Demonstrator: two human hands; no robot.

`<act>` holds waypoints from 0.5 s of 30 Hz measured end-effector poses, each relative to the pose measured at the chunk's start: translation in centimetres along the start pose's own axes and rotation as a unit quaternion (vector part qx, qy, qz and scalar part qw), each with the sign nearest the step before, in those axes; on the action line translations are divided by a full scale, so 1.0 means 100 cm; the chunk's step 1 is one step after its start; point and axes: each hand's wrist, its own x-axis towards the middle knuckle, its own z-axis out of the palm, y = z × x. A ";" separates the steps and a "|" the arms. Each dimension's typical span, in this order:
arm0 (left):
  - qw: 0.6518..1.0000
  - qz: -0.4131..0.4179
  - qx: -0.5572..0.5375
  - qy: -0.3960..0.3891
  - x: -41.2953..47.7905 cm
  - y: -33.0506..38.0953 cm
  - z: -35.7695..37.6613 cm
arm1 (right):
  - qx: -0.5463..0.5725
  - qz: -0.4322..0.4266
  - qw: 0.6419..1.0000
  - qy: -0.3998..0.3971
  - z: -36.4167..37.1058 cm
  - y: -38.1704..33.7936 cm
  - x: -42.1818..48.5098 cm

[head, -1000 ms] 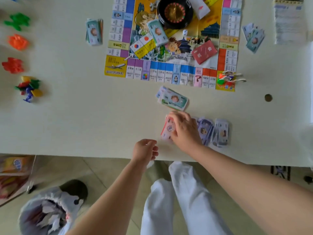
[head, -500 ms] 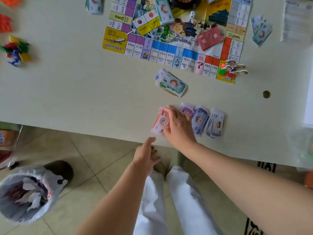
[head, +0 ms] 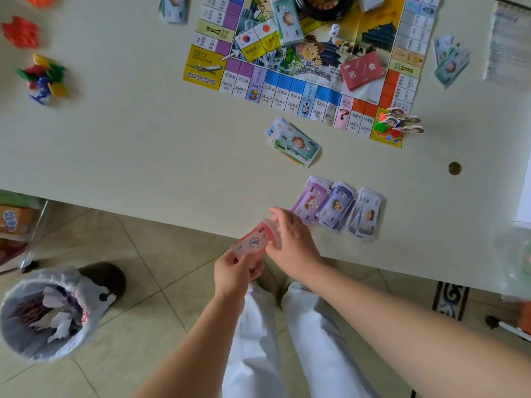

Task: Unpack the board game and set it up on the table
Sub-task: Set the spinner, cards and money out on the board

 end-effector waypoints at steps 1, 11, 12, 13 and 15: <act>0.998 0.049 0.044 -0.001 -0.001 0.001 -0.003 | 0.018 0.006 1.000 -0.010 -0.004 0.000 0.005; 0.895 0.334 0.287 0.067 0.038 0.061 0.004 | 0.032 -0.069 0.996 0.034 -0.040 -0.004 0.061; 0.893 0.330 0.299 0.068 0.041 0.063 0.006 | 0.020 -0.069 0.997 0.031 -0.039 -0.002 0.062; 0.893 0.324 0.306 0.068 0.045 0.064 0.007 | 0.006 -0.067 0.997 0.026 -0.037 0.000 0.064; 0.898 0.315 0.301 0.067 0.047 0.065 0.009 | -0.009 -0.065 0.998 0.025 -0.034 0.001 0.064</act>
